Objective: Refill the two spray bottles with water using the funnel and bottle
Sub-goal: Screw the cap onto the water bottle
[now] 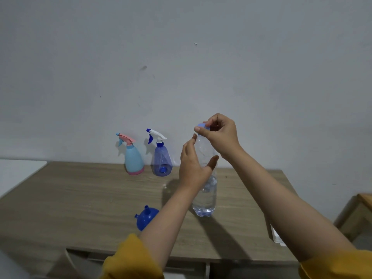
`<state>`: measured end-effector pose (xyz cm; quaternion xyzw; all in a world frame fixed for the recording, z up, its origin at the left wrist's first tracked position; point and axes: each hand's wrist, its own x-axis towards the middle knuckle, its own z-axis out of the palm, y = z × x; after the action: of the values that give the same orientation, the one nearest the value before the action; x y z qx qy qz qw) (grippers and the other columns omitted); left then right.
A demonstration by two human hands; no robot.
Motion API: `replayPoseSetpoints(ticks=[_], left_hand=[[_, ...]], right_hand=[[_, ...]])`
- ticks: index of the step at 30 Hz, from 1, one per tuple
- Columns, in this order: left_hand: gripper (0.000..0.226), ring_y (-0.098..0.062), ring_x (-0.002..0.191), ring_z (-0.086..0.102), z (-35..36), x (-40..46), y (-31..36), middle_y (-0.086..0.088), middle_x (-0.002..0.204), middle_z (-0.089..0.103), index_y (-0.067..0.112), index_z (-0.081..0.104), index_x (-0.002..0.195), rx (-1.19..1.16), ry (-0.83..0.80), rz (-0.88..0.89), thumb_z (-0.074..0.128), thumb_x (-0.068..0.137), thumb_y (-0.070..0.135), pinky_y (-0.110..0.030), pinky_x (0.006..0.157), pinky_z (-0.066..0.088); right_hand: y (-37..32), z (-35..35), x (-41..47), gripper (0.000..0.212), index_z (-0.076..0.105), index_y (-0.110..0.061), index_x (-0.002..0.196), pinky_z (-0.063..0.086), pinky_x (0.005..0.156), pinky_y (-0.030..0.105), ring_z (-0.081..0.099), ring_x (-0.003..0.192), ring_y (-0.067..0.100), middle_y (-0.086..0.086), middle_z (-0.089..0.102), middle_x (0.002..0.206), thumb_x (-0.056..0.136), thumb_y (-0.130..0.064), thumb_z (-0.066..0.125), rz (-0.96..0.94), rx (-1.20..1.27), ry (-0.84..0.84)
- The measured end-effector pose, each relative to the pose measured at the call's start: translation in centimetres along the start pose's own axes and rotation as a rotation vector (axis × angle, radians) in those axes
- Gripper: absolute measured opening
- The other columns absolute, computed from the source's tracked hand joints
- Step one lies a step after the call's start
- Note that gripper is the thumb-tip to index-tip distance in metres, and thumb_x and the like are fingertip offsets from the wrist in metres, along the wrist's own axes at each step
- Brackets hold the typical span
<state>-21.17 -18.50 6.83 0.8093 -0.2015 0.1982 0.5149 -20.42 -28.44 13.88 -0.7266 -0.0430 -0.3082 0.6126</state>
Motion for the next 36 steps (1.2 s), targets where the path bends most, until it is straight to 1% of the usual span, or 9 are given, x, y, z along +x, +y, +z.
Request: replayPoseSetpoints(ticks=[3,6,9,12,15,21,24,28,36], left_hand=[[0.081,-0.015,0.131,0.036,-0.1,0.0,0.0,0.001,0.143,0.036,0.018,0.026,0.141,-0.002,0.003,-0.009,0.071,0.078,0.041,-0.024,0.097,0.037],[0.081,-0.017,0.131,0.037,-0.2,0.1,-0.2,0.001,0.143,0.036,0.017,0.028,0.140,0.002,0.003,-0.015,0.073,0.077,0.040,-0.028,0.101,0.039],[0.080,-0.017,0.129,0.039,-0.1,0.2,-0.3,0.000,0.141,0.037,0.017,0.029,0.138,-0.015,0.003,-0.017,0.074,0.076,0.038,-0.032,0.102,0.041],[0.080,-0.017,0.128,0.039,0.1,0.3,-0.1,-0.002,0.141,0.038,0.016,0.030,0.139,-0.012,0.009,-0.009,0.074,0.076,0.037,-0.026,0.099,0.039],[0.081,-0.016,0.129,0.039,0.3,0.1,-0.1,-0.001,0.141,0.038,0.015,0.029,0.140,-0.013,0.030,-0.006,0.074,0.076,0.036,-0.021,0.096,0.035],[0.087,-0.012,0.133,0.035,0.2,0.1,0.0,0.003,0.142,0.037,0.018,0.025,0.143,-0.037,0.005,-0.015,0.075,0.075,0.040,-0.017,0.097,0.030],[0.100,-0.011,0.140,0.024,-0.4,-0.1,-0.3,0.005,0.153,0.024,0.022,0.012,0.148,-0.027,-0.063,-0.035,0.074,0.073,0.046,-0.024,0.107,0.029],[0.108,-0.007,0.142,0.008,-2.5,-2.6,-3.2,0.009,0.158,0.005,0.025,0.000,0.149,0.070,-0.109,-0.082,0.070,0.072,0.055,-0.037,0.115,0.012],[0.112,-0.026,0.128,0.041,-7.8,-11.1,-15.1,-0.006,0.138,0.040,0.016,0.027,0.142,0.316,-0.016,-0.518,0.078,0.053,0.061,-0.045,0.106,0.036]], right_hand=[[-0.5,0.4,0.1,0.024,0.061,-0.016,0.083,0.056,0.072,0.031,0.064,0.075,0.020,0.010,0.066,0.083,0.072,-0.015,0.082,0.029,-0.082,-0.007],[-1.4,-0.5,0.8,0.036,0.063,-0.012,0.116,0.052,0.076,0.021,0.064,0.089,0.016,0.001,0.066,0.097,0.082,-0.022,0.074,0.111,-0.231,-0.239],[-2.2,-1.7,1.4,0.026,0.066,-0.012,0.114,0.044,0.064,0.010,0.064,0.088,0.008,-0.001,0.069,0.097,0.090,-0.021,0.065,0.141,-0.299,-0.399],[-2.1,-1.6,1.5,0.018,0.069,-0.012,0.101,0.050,0.070,0.019,0.065,0.087,0.012,0.001,0.070,0.097,0.086,-0.023,0.069,0.095,-0.384,-0.333],[-0.9,-0.7,0.8,0.031,0.064,-0.010,0.094,0.053,0.073,0.027,0.063,0.082,0.015,0.003,0.068,0.093,0.077,-0.033,0.077,0.108,-0.361,-0.195],[-0.4,0.6,-0.2,0.042,0.055,-0.012,0.085,0.042,0.061,0.019,0.054,0.068,0.008,-0.003,0.058,0.079,0.070,-0.040,0.082,0.123,-0.287,0.013],[-0.1,0.1,-0.4,0.044,0.058,-0.012,0.097,0.046,0.067,0.016,0.061,0.082,0.007,-0.004,0.062,0.091,0.071,-0.039,0.081,0.141,-0.203,-0.021],[3.2,-1.0,-3.4,0.056,0.047,-0.025,0.122,0.046,0.095,0.028,0.057,0.111,0.009,-0.002,0.057,0.122,0.077,-0.039,0.076,0.112,-0.092,0.065],[12.7,-0.8,-12.3,0.110,0.028,-0.022,0.143,0.044,0.104,0.034,0.048,0.123,0.015,0.003,0.044,0.136,0.053,-0.042,0.089,0.203,-0.205,0.038]])
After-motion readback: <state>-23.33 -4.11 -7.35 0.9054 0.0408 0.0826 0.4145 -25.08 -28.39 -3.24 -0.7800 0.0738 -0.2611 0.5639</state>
